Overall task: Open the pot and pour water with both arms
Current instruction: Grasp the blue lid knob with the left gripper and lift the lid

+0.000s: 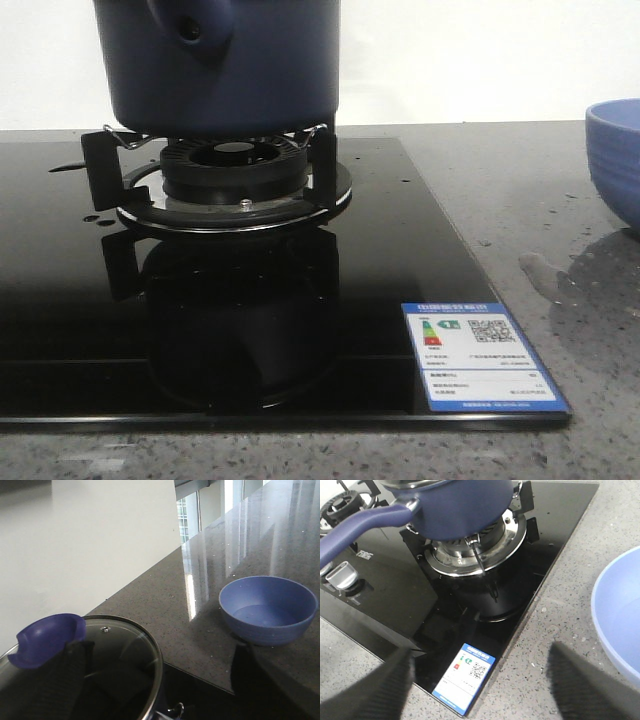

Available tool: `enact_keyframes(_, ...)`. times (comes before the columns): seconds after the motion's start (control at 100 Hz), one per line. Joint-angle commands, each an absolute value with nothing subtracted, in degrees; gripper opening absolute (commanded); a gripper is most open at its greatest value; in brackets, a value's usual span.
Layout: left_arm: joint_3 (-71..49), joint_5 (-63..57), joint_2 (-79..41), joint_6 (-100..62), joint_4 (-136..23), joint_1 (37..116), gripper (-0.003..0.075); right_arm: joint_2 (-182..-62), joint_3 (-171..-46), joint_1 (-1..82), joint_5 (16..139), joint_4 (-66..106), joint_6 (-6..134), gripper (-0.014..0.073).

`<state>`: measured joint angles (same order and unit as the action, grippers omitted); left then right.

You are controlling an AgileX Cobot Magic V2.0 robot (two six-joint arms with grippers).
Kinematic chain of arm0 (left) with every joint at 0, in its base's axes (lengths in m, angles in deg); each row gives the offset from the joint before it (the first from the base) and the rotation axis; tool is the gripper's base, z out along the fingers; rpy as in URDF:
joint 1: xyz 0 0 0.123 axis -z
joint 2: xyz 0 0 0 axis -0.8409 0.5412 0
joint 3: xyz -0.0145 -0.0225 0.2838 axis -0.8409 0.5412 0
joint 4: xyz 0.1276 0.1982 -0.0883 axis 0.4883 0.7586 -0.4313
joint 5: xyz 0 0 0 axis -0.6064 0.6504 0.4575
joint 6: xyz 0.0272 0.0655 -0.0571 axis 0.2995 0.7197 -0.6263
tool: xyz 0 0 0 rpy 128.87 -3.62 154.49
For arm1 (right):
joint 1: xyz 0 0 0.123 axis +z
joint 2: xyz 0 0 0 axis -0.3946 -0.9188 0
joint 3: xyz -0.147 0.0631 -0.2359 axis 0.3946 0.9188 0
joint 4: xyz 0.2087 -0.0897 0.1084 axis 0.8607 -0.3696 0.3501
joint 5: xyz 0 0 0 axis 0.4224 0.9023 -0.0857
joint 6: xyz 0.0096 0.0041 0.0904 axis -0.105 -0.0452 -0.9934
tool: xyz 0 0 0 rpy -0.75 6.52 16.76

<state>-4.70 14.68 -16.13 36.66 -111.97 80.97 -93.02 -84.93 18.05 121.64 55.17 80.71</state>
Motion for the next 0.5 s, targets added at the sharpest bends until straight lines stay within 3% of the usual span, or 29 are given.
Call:
enact_keyframes(0.0, -9.10, 18.26, -13.78, 37.41, -115.58, 78.36, 0.0531, -93.18, -86.97, 17.69, 119.12, 59.01, 81.32, 0.0557)
enact_keyframes(0.22, -15.08, 33.54, -7.49, 44.38, -126.68, 70.01, 0.0493, -93.18, -86.97, 17.69, 118.99, 59.48, 81.32, 0.0557)
enact_keyframes(0.49, -18.23, 33.00, -0.14, 44.49, -123.00, 69.50, 0.0468, -93.18, -86.97, 17.69, 118.47, 59.48, 81.32, 0.0557)
